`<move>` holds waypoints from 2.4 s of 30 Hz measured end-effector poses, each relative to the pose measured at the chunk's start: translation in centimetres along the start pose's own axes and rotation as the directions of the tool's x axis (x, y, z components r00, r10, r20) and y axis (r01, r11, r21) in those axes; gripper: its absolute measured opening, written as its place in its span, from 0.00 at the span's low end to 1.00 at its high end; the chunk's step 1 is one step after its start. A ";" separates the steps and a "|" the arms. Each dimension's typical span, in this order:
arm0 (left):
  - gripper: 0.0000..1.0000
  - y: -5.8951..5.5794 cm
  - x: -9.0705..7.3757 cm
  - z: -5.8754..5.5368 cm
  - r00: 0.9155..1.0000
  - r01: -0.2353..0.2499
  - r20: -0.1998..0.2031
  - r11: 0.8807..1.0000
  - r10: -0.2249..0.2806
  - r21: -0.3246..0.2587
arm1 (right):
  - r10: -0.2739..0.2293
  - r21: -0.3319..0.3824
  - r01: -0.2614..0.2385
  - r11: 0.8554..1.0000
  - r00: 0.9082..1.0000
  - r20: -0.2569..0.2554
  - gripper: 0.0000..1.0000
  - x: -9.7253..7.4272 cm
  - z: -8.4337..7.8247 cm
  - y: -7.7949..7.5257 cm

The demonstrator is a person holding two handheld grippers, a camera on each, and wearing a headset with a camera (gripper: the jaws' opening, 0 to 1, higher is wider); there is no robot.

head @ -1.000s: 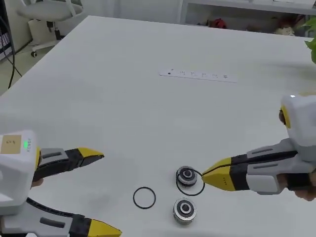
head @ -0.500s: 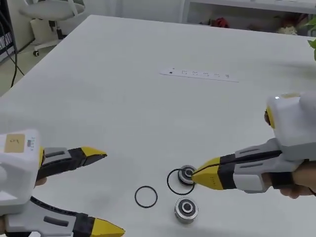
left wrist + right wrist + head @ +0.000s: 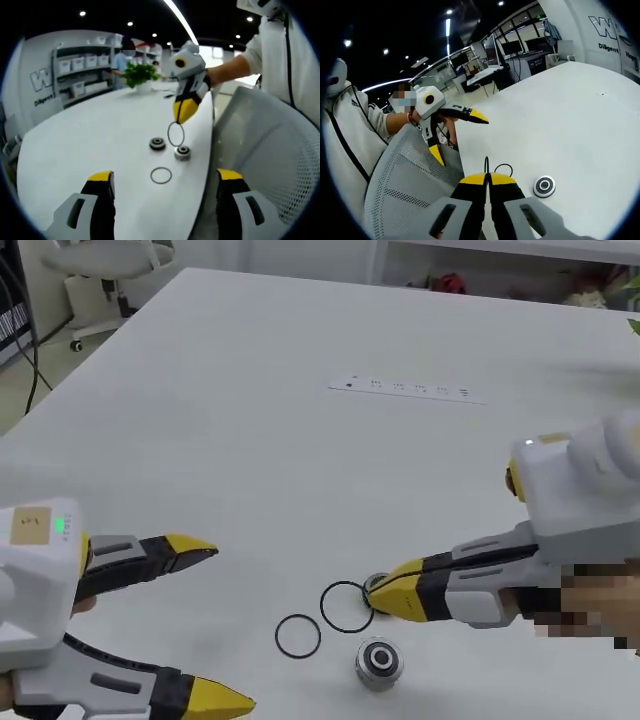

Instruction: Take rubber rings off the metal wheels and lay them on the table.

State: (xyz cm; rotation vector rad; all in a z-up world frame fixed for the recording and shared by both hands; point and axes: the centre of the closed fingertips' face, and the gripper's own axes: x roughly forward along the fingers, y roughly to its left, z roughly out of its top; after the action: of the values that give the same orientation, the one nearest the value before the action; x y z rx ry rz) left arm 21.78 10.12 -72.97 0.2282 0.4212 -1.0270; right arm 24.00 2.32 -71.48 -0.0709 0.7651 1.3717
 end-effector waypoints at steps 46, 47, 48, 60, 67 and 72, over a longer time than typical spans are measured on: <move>0.83 0.2 -0.2 -0.6 1.000 -0.002 -0.004 0.999 0.002 -0.033 | -0.018 0.049 0.024 0.999 0.992 -0.125 0.00 5.1 -3.8 -3.6; 0.83 0.2 -0.2 -0.6 1.000 -0.003 -0.005 0.999 0.003 -0.033 | -0.022 0.050 0.029 0.998 0.992 -0.127 0.00 5.1 -3.9 -3.7; 0.83 0.3 -0.2 -0.6 1.000 -0.003 -0.004 0.999 0.003 -0.034 | -0.025 0.051 0.032 0.998 0.991 -0.129 0.00 5.1 -3.9 -3.9; 0.83 0.2 -0.3 -0.7 1.000 -0.004 -0.008 0.999 0.004 -0.036 | -0.052 0.056 0.060 0.997 0.989 -0.139 0.00 5.3 -4.3 -4.8; 0.83 0.3 -0.2 -0.6 1.000 -0.003 -0.008 0.999 0.003 -0.035 | -0.070 0.048 0.078 0.996 0.987 -0.146 0.01 5.3 -4.5 -5.3; 0.83 0.2 -0.2 -0.6 1.000 0.000 -0.010 1.000 0.000 -0.031 | -0.078 0.038 0.085 0.996 0.984 -0.162 0.03 5.2 -4.8 -5.2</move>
State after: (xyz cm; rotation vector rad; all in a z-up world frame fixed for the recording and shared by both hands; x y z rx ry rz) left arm 21.71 10.64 -73.42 0.2060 0.4460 -1.0190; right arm 26.52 3.28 -79.89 -0.1771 0.9176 1.2805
